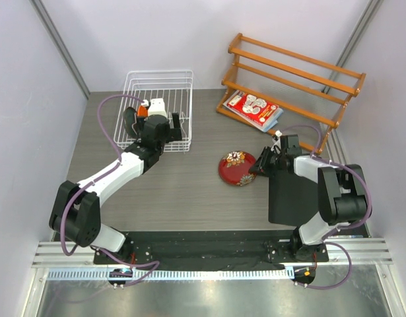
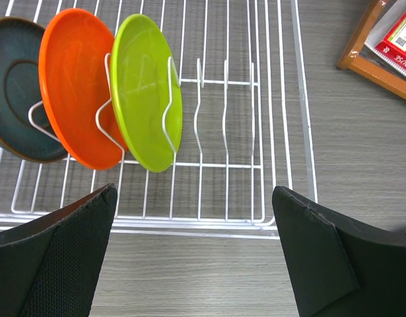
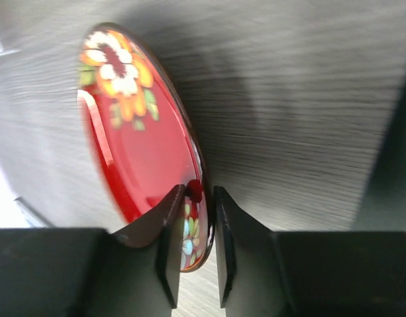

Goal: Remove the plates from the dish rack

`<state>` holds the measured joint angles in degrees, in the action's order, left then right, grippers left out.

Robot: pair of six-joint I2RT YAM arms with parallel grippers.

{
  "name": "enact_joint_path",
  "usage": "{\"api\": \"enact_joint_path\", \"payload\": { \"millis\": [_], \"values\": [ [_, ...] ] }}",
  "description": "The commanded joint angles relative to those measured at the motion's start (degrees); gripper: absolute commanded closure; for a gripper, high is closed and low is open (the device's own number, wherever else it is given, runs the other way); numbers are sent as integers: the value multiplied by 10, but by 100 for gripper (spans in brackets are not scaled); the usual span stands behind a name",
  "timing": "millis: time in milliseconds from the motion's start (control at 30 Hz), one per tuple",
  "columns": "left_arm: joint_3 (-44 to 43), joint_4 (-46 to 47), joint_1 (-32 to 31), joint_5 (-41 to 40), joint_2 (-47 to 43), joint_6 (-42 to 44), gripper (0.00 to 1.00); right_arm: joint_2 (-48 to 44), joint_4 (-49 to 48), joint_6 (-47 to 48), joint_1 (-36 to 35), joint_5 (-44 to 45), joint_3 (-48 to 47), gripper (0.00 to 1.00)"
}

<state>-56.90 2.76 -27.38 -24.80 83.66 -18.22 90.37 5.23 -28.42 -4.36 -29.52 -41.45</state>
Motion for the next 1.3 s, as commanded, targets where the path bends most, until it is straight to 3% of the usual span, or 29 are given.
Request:
{"api": "enact_joint_path", "payload": {
  "millis": [0, 67, 267, 500, 733, 1033, 1133, 1233, 1267],
  "values": [
    [-19, 10, 0, -12, -3, 9, 1, 26, 64, 28, -11, 66, -42, 68],
    [-22, 9, 0, -12, -1, 9, 0, 24, 68, 30, -13, 81, -43, 66],
    [-30, 9, 1, -33, 6, 18, 0, -13, 78, 27, -27, 175, -42, 41],
    [-62, -1, 22, -57, 41, 21, 1, -102, 116, 35, -69, 344, -60, 37],
    [-81, 42, 65, -35, 86, 20, 3, -159, 112, 47, -69, 314, -61, 37],
    [-134, 65, 94, -12, 157, 13, 16, -162, 109, 41, -70, 284, -60, 38],
    [-157, 54, 98, -10, 180, 8, 25, -165, 110, 43, -70, 283, -60, 39],
    [-173, 53, 101, -5, 200, 6, 26, -165, 109, 43, -70, 282, -58, 39],
    [-178, 52, 101, -3, 204, 6, 32, -165, 109, 43, -70, 281, -57, 39]
  ]
}}
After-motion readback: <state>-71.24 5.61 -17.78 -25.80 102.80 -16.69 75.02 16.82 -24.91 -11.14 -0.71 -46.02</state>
